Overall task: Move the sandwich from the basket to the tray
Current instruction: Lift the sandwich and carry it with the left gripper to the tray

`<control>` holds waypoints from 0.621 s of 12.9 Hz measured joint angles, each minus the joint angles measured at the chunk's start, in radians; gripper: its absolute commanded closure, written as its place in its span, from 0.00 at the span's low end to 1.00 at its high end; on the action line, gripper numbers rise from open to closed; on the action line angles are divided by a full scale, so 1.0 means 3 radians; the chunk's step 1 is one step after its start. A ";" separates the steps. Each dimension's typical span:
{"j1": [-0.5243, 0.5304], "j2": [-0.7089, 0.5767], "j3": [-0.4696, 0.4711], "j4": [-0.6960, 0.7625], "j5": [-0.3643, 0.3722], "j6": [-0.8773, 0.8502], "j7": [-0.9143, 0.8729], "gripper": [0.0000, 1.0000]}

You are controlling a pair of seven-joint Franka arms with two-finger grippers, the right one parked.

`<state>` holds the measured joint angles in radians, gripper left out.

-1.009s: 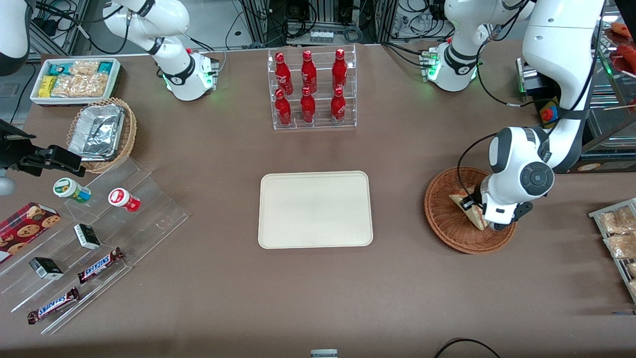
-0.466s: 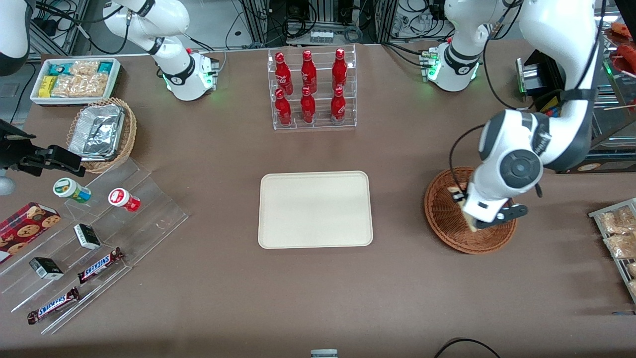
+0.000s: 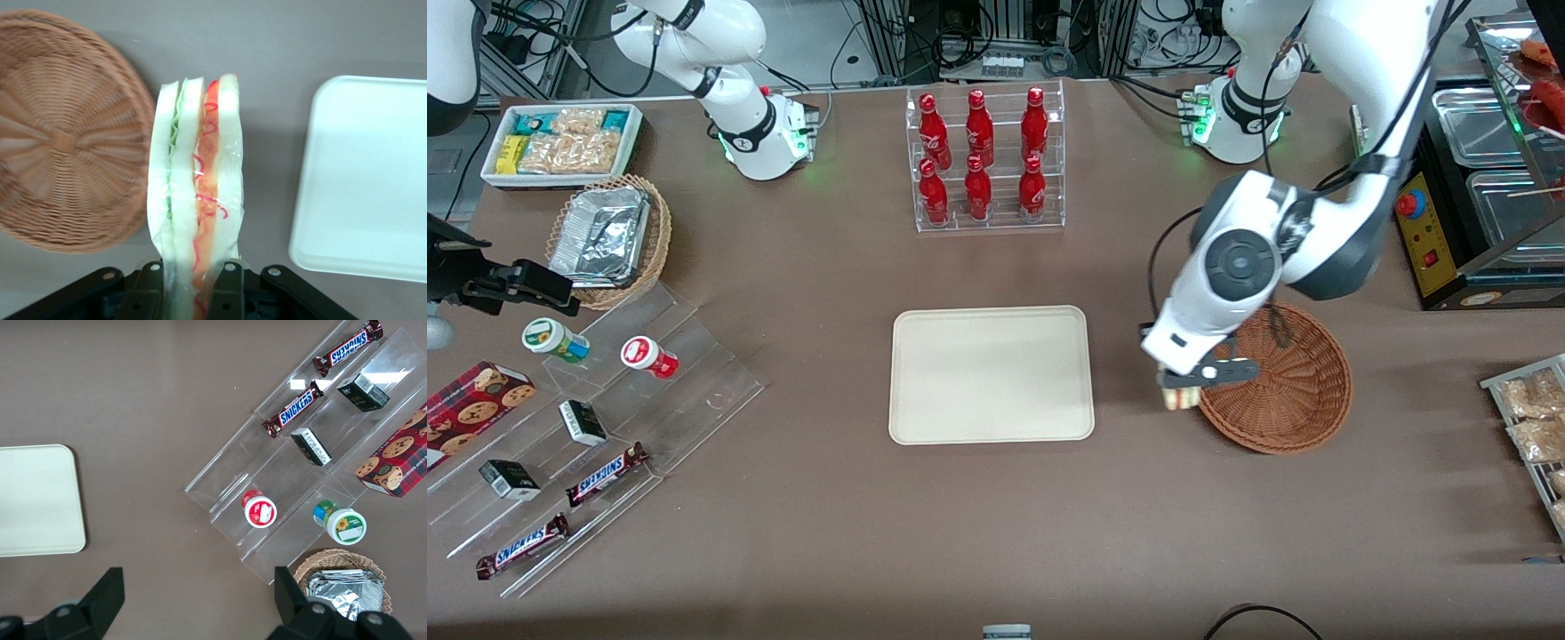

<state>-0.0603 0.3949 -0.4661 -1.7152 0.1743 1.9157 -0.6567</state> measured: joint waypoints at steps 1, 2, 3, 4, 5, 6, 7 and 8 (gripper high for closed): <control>-0.0014 0.0107 -0.0087 0.0080 0.0039 0.0003 -0.0042 1.00; -0.0076 0.0219 -0.0138 0.0171 0.0086 0.0006 -0.0064 1.00; -0.0182 0.0328 -0.0153 0.0271 0.0114 0.0007 -0.0093 1.00; -0.0291 0.0434 -0.0156 0.0370 0.0136 0.0007 -0.0139 1.00; -0.0387 0.0544 -0.0158 0.0468 0.0174 0.0008 -0.0182 1.00; -0.0469 0.0652 -0.0160 0.0557 0.0233 0.0008 -0.0210 1.00; -0.0537 0.0759 -0.0161 0.0644 0.0267 0.0009 -0.0218 1.00; -0.0594 0.0858 -0.0161 0.0721 0.0303 0.0010 -0.0218 1.00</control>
<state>-0.2385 0.6524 -0.5144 -1.4987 0.2652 1.9186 -0.7219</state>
